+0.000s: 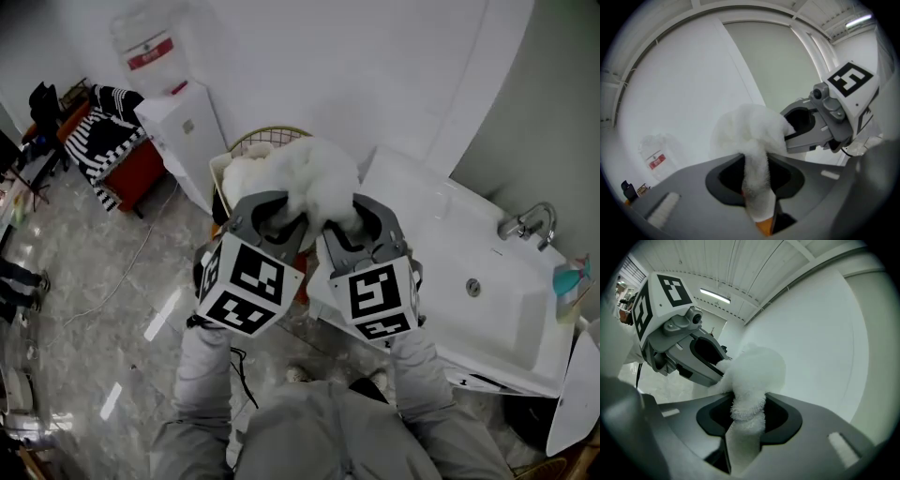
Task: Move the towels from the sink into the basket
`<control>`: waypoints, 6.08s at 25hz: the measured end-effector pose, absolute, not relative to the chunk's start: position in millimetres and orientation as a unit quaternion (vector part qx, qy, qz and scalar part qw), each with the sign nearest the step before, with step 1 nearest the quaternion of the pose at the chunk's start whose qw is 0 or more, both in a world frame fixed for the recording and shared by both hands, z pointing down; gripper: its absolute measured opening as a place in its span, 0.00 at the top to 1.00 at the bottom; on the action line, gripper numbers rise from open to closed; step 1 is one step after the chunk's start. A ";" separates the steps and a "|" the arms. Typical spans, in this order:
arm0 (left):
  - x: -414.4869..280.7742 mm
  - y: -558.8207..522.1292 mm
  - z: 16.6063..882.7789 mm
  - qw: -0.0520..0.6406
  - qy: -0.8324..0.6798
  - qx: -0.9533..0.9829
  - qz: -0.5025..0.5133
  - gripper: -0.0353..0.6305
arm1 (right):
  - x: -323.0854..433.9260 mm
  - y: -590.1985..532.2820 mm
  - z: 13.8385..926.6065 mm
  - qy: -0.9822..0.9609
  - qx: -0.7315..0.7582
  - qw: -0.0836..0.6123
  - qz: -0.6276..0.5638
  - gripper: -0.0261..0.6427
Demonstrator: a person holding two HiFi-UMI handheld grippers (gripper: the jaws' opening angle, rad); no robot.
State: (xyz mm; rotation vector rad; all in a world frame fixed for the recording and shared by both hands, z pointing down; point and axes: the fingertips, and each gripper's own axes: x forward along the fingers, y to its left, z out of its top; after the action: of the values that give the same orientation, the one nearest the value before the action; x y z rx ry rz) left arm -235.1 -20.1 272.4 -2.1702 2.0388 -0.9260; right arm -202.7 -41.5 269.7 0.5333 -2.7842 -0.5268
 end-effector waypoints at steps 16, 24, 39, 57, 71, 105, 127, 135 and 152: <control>-420.7 -0.3 251.9 0.008 0.723 -0.632 -0.280 0.71 | -394.5 -26.6 243.5 -0.965 0.111 0.091 -0.219 0.75; -494.4 -63.2 257.6 -0.002 0.725 -0.631 -0.275 0.71 | -468.0 -90.2 249.2 -0.968 0.106 0.088 -0.209 0.75; -535.0 -142.1 452.7 -0.186 0.666 -0.679 -0.244 0.71 | -507.3 -170.3 449.6 -0.948 0.069 0.286 -0.122 0.75; -556.3 -172.0 645.2 -0.353 0.597 -0.662 -0.283 0.71 | -530.7 -199.5 652.5 -0.884 0.024 0.466 -0.011 0.75; -565.5 -179.3 653.4 -0.365 0.592 -0.658 -0.289 0.71 | -541.9 -205.7 664.2 -0.883 0.008 0.470 0.010 0.75; -525.0 -77.6 477.4 -0.232 0.711 -0.631 -0.206 0.60 | -471.4 -151.8 483.8 -0.937 0.125 0.319 -0.071 0.65; -447.0 84.2 376.2 -0.124 0.797 -0.580 -0.113 0.60 | -307.2 -70.8 352.5 -0.956 0.262 0.132 -0.026 0.65; -442.4 110.7 376.7 -0.119 0.828 -0.544 -0.071 0.60 | -277.5 -70.0 346.7 -0.956 0.277 0.095 0.006 0.65; -414.4 119.0 356.3 -0.101 0.856 -0.503 -0.061 0.60 | -256.7 -75.0 361.6 -0.962 0.254 0.097 0.028 0.65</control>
State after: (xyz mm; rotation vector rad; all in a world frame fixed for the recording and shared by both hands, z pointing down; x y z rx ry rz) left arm -414.4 119.0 356.3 -1.6929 2.8775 -0.2055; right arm -256.7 -75.0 361.6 0.7508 -2.8480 0.0839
